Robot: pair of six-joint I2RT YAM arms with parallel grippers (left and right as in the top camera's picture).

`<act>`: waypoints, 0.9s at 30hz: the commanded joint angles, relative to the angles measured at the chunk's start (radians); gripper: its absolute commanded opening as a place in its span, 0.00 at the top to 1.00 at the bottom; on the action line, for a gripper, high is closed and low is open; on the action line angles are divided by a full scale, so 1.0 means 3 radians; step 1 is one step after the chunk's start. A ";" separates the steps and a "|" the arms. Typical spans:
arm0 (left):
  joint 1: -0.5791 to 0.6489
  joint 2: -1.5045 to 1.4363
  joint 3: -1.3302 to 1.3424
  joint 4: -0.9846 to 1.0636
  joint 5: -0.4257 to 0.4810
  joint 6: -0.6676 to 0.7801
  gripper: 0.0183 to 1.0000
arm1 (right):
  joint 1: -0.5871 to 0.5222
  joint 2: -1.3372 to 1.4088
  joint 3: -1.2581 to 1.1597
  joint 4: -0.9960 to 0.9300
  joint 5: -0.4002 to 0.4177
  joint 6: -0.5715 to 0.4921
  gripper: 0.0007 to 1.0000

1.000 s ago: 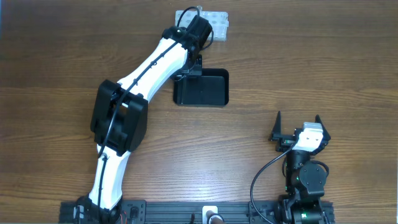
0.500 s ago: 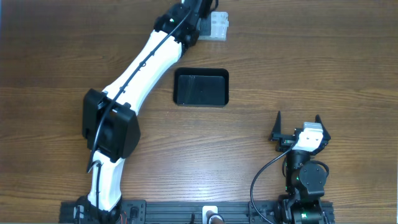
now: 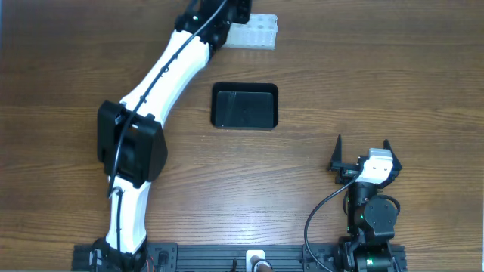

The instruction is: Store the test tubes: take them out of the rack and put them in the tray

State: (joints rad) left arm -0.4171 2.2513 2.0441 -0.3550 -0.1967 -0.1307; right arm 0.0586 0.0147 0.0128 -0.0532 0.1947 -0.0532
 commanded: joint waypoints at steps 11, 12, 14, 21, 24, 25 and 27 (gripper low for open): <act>0.0182 0.0479 0.0019 0.0458 0.0778 0.0226 0.35 | -0.0022 -0.0029 -0.0027 0.0001 0.0031 0.0013 0.01; 0.0182 0.0492 0.0019 0.0464 0.0782 0.0226 0.35 | -0.0022 -0.0031 -0.0027 0.0000 0.0031 0.0013 0.01; 0.0182 0.0532 0.0019 0.0477 0.0802 0.0226 0.34 | -0.0022 -0.0031 -0.0027 0.0000 0.0031 0.0013 0.01; 0.0177 0.0576 0.0019 0.0474 0.0879 0.0225 0.34 | -0.0022 -0.0029 -0.0027 0.0001 0.0031 0.0013 0.01; 0.0177 0.0576 0.0019 0.0476 0.0876 0.0226 0.33 | -0.0022 -0.0031 -0.0027 0.0000 0.0031 0.0013 0.01; 0.0177 0.0576 0.0019 0.0476 0.0876 0.0226 0.33 | -0.0022 -0.0031 -0.0027 0.0001 0.0031 0.0013 0.01; 0.0177 0.0576 0.0019 0.0474 0.0877 0.0226 0.34 | -0.0022 -0.0031 -0.0027 0.0000 0.0031 0.0013 0.01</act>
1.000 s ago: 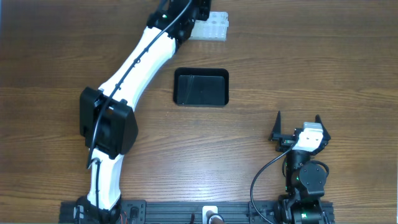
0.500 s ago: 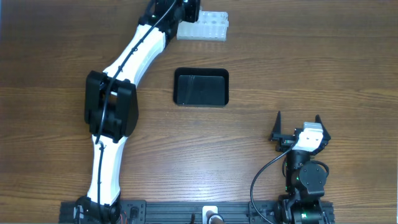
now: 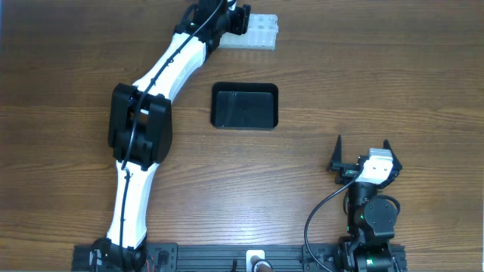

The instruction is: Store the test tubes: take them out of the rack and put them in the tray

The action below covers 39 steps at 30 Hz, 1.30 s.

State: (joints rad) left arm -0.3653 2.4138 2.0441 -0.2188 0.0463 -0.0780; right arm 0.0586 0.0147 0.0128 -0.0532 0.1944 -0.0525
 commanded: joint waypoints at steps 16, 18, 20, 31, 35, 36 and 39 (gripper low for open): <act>0.0000 0.0036 0.0019 0.0020 0.0070 0.0051 0.61 | -0.0022 -0.0031 -0.0027 0.0000 0.0032 0.0010 0.01; -0.0008 0.0036 0.0019 0.0020 0.0070 0.0052 0.63 | -0.0022 -0.0031 -0.0027 0.0000 0.0032 0.0010 0.01; -0.0015 0.0036 0.0019 0.0020 0.0071 0.0052 0.65 | -0.0022 -0.0031 -0.0027 0.0000 0.0032 0.0010 0.01; -0.0032 0.0036 0.0019 0.0019 0.0071 0.0051 0.80 | -0.0022 -0.0029 -0.0027 0.0000 0.0032 0.0010 0.01; -0.0032 0.0036 0.0019 0.0019 0.0071 0.0051 0.84 | -0.0022 -0.0029 -0.0027 0.0000 0.0032 0.0010 0.01; -0.0032 0.0036 0.0019 0.0019 0.0071 0.0051 0.85 | -0.0022 -0.0031 -0.0027 0.0000 0.0032 0.0010 0.01; -0.0032 0.0036 0.0019 0.0019 0.0071 0.0051 0.86 | -0.0022 -0.0029 -0.0027 0.0000 0.0032 0.0010 0.01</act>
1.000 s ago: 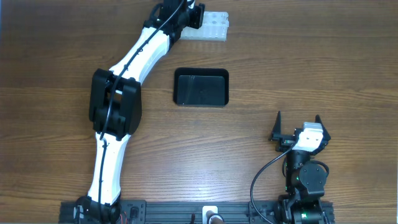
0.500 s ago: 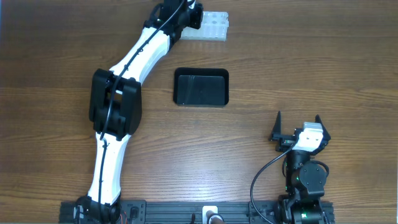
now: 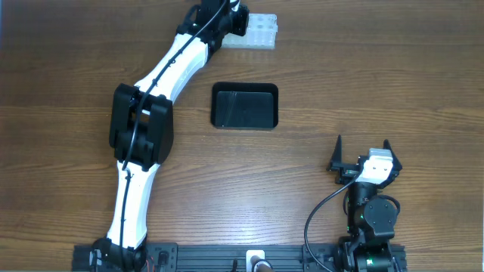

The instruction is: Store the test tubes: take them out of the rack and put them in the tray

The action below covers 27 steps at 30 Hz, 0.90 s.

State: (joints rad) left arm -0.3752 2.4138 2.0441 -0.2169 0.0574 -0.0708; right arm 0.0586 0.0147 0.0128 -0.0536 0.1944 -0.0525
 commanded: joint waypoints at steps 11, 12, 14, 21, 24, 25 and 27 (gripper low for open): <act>0.0001 0.0032 0.0020 0.0018 0.0048 0.0024 0.91 | -0.0022 -0.0031 -0.0027 0.0001 0.0032 0.0010 0.01; 0.0001 0.0019 0.0020 0.0029 0.0060 0.0024 0.91 | -0.0022 -0.0031 -0.0027 0.0001 0.0032 0.0010 0.01; 0.0001 -0.0017 0.0020 0.0047 0.0069 0.0025 0.91 | -0.0022 -0.0031 -0.0027 0.0001 0.0032 0.0010 0.01; 0.0003 -0.0421 0.0020 0.0057 0.0008 0.0048 0.94 | -0.0022 -0.0031 -0.0027 0.0003 0.0032 0.0010 0.01; 0.0001 -0.0656 0.0020 0.0066 -0.0019 0.0136 0.94 | -0.0022 -0.0031 -0.0027 0.0001 0.0032 0.0010 0.01; 0.0001 -0.0732 0.0020 0.0066 -0.0039 0.0140 0.94 | -0.0022 -0.0031 -0.0027 0.0001 0.0032 0.0010 0.01; 0.0001 -0.0894 0.0020 0.0062 -0.0111 0.0140 0.94 | -0.0022 -0.0031 -0.0027 0.0001 0.0032 0.0010 0.01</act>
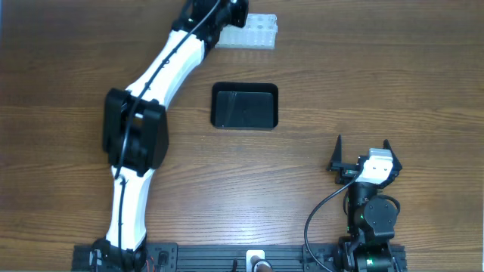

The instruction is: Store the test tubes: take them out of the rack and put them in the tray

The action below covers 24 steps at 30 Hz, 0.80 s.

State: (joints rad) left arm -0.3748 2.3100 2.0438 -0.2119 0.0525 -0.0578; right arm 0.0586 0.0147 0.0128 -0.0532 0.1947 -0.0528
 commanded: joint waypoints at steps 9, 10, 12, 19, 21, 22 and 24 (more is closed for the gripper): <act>0.0000 -0.1069 0.0020 -0.0802 -0.0153 0.0167 0.93 | -0.0022 -0.0031 -0.0027 0.0000 0.0031 0.0011 0.01; 0.0000 -0.1096 0.0020 -0.0993 -0.0154 0.0156 0.92 | -0.0022 -0.0031 -0.0027 0.0000 0.0031 0.0011 0.01; -0.0010 -0.1106 0.0020 -0.1400 -0.0188 0.0024 0.92 | -0.0022 -0.0029 -0.0027 0.0000 0.0031 0.0011 0.01; -0.0113 -0.1105 -0.0327 -0.2112 -0.0532 -0.0875 0.98 | -0.0022 -0.0029 -0.0027 0.0000 0.0031 0.0011 0.01; -0.0146 -0.1104 -0.0509 -0.2140 -0.0544 -0.1011 0.98 | -0.0022 -0.0031 -0.0027 0.0000 0.0031 0.0011 0.01; -0.0168 -0.1104 -0.0613 -0.2136 -0.0551 -0.1095 0.98 | -0.0022 -0.0031 -0.0027 0.0000 0.0031 0.0010 0.01; -0.0214 -0.1104 -0.0819 -0.2118 -0.0558 -0.1298 0.97 | -0.0022 -0.0031 -0.0027 0.0000 0.0031 0.0011 0.01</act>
State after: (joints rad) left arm -0.4221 1.9713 1.8668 -0.8494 -0.0868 -0.3141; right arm 0.0586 0.0147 0.0128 -0.0536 0.1944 -0.0532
